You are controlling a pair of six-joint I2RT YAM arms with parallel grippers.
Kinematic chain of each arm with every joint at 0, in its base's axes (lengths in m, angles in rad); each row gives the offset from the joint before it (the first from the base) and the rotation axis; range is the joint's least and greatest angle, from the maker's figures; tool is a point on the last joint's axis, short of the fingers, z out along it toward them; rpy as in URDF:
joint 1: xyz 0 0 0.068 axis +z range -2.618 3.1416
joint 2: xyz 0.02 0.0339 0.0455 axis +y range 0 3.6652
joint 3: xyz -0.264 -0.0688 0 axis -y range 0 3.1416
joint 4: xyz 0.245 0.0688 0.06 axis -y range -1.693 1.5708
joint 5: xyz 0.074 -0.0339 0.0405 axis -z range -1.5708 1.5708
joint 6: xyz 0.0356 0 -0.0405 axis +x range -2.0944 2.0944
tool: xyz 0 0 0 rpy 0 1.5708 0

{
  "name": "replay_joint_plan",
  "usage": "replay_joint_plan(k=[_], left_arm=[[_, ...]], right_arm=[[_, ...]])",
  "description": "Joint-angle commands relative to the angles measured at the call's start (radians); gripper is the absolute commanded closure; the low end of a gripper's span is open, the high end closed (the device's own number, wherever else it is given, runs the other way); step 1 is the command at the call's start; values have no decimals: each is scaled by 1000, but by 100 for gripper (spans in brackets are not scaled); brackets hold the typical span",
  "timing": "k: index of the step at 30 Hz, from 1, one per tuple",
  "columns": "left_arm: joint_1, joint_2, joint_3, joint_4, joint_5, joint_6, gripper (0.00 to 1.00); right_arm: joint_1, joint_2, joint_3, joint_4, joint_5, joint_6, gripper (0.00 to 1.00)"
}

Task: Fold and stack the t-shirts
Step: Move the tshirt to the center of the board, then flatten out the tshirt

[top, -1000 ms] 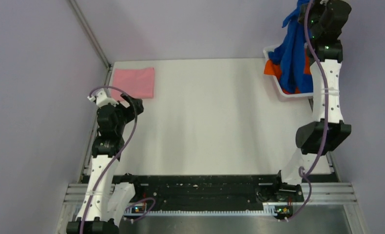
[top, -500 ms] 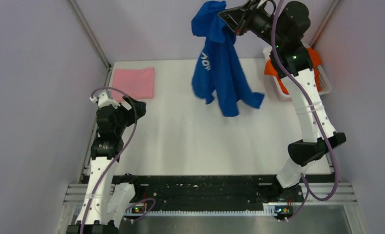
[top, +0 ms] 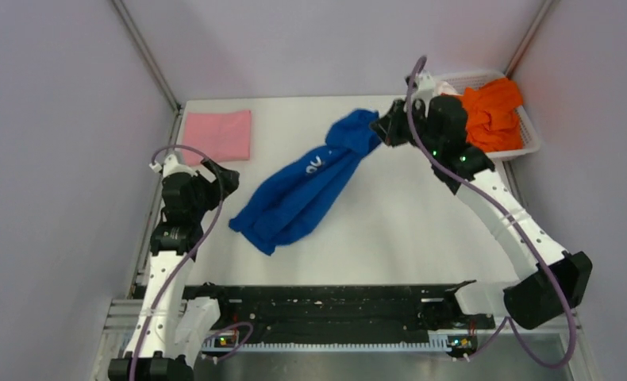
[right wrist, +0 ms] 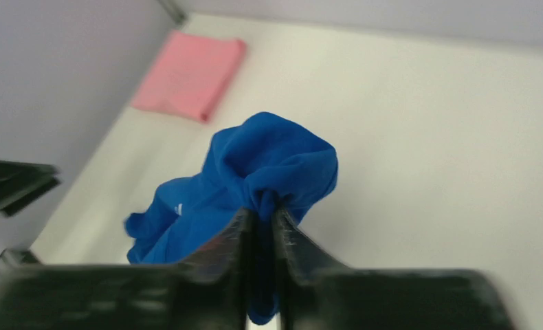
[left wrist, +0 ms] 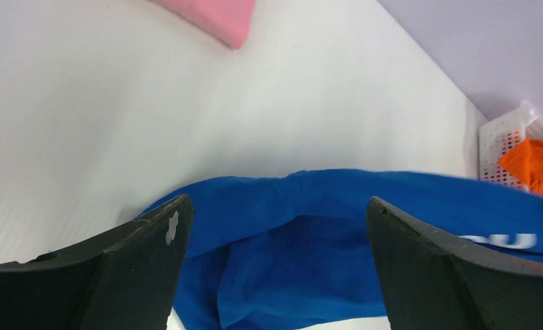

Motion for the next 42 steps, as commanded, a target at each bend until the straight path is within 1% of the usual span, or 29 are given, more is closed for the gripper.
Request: replay_joint_plan(k=[1, 2, 3, 5, 7, 9, 10, 11, 12, 17, 21, 23, 25, 29, 31, 35, 36, 38, 39, 42], left_arm=[[2, 82, -10, 10, 52, -24, 1], [1, 114, -13, 7, 86, -24, 1], [1, 131, -14, 5, 112, -19, 1], [1, 188, -22, -11, 128, -11, 1], [-1, 234, -36, -32, 106, -27, 1], [-1, 282, -49, -35, 106, -35, 1], [-2, 308, -49, -37, 117, -34, 1], [-3, 333, -44, -40, 126, -33, 2], [-6, 359, -38, -38, 133, -30, 2], [-12, 501, 9, -8, 95, -22, 7], [-12, 641, 71, 38, 121, -24, 11], [-12, 712, 102, 57, 139, -29, 14], [-13, 787, 137, 62, 163, -31, 21], [-14, 874, 180, 83, 198, -29, 32], [-16, 901, 187, 98, 205, -31, 40], [-21, 944, 213, 113, 216, -29, 62], [-21, 952, 221, 113, 213, -27, 71], [-21, 967, 241, 106, 204, -25, 97], [-21, 972, 252, 100, 196, -23, 100], [-22, 969, 269, 101, 187, -22, 100]], right_arm=[[-44, -80, -381, 38, 425, 34, 71], [-64, -73, -449, 32, 464, 33, 53], [-79, -57, -482, -3, 500, 33, 41], [-93, -14, -485, -93, 581, 55, 32], [-94, 6, -482, -128, 653, 71, 25], [-93, -4, -489, -113, 659, 76, 22], [-94, -14, -494, -99, 650, 80, 13], [-94, -26, -504, -77, 633, 81, 8], [-93, -38, -515, -54, 600, 79, 5], [-92, -106, -606, 73, 505, 74, 3], [-92, -134, -651, 136, 449, 69, 1], [-92, -125, -650, 140, 434, 66, 1], [-90, -108, -640, 137, 430, 65, 1], [-66, -65, -615, 149, 437, 79, 1], [-23, -27, -592, 151, 457, 59, 1], [65, 77, -524, 110, 512, 72, 3], [81, 101, -511, 108, 523, 80, 4], [118, 129, -505, 125, 558, 105, 8], [137, 138, -510, 144, 593, 111, 10], [178, 176, -505, 149, 671, 122, 16]])
